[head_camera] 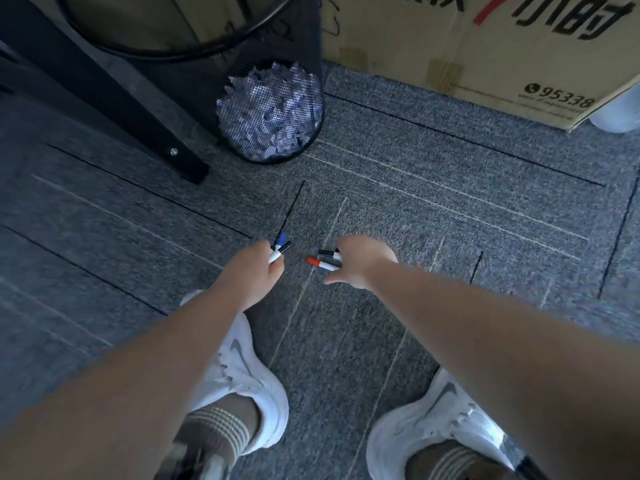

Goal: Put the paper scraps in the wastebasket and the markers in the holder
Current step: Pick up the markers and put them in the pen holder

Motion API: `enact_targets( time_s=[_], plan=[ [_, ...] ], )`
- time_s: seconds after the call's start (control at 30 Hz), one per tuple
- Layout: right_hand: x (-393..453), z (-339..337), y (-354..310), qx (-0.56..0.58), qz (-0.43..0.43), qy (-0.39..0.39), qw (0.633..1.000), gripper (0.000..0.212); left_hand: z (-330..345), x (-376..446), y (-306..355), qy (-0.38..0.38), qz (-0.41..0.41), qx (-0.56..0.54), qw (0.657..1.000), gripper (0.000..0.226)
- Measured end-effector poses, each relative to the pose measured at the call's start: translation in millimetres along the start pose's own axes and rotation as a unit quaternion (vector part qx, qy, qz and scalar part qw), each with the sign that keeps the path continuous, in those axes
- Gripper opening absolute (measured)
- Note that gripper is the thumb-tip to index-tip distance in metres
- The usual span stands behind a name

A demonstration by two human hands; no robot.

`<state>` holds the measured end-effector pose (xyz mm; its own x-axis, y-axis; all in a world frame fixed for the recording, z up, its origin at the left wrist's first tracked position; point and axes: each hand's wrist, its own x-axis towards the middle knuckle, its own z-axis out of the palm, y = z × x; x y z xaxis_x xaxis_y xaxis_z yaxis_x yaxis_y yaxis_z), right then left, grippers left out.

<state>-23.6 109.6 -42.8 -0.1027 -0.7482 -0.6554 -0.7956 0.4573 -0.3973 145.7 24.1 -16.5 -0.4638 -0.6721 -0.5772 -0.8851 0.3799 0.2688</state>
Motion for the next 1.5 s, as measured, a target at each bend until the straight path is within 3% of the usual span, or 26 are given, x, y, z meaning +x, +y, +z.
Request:
enact_targets(
  time_s=[0.2, 0.3, 0.5, 0.67, 0.7, 0.73, 0.9, 1.03, 1.2, 1.5],
  plan=[
    [11.9, 2.6, -5.1, 0.002, 0.026, -0.035, 0.999, 0.013, -22.2, 8.7, 4.1, -0.007, 0.0, -0.004, 1.0, 0.033],
    [10.0, -22.5, -1.8, 0.016, 0.038, -0.028, 0.999, 0.006, -45.3, 14.9, 17.4, -0.027, 0.007, -0.013, 1.0, 0.026],
    [-6.9, -117.7, -7.5, 0.04, 0.07, 0.044, 0.996, 0.012, -116.0, 12.1, 58.0, -0.019, 0.046, 0.012, 0.999, 0.027],
    [-44.1, -208.8, -31.3, 0.058, 0.056, 0.087, 0.993, 0.004, -186.8, -6.2, 100.3, 0.026, 0.08, 0.012, 0.996, 0.022],
    [-54.3, -226.8, -37.8, 0.075, 0.047, 0.092, 0.992, 0.011, -202.0, -12.6, 110.0, 0.034, 0.087, 0.011, 0.996, 0.023],
    [-67.5, -244.8, -45.1, 0.093, 0.037, 0.097, 0.99, 0.02, -218.0, -20.5, 120.5, 0.045, 0.094, 0.008, 0.995, 0.023],
    [-147.0, -328.7, -79.3, 0.145, -0.008, 0.167, 0.975, 0.02, -305.5, -76.1, 174.9, 0.123, 0.134, -0.027, 0.983, 0.03],
    [-215.0, -394.2, -111.1, 0.201, -0.051, 0.268, 0.941, 0.015, -382.5, -133.5, 216.1, 0.198, 0.166, -0.04, 0.965, 0.033],
    [-296.5, -469.7, -165.6, 0.256, -0.113, 0.34, 0.898, 0.029, -471.6, -210.2, 251.1, 0.285, 0.203, -0.058, 0.935, 0.025],
    [-375.5, -544.7, -297.3, 0.287, -0.268, 0.369, 0.842, 0.028, -600.1, -323.8, 228.2, 0.462, 0.207, -0.065, 0.86, 0.03]
  ],
)
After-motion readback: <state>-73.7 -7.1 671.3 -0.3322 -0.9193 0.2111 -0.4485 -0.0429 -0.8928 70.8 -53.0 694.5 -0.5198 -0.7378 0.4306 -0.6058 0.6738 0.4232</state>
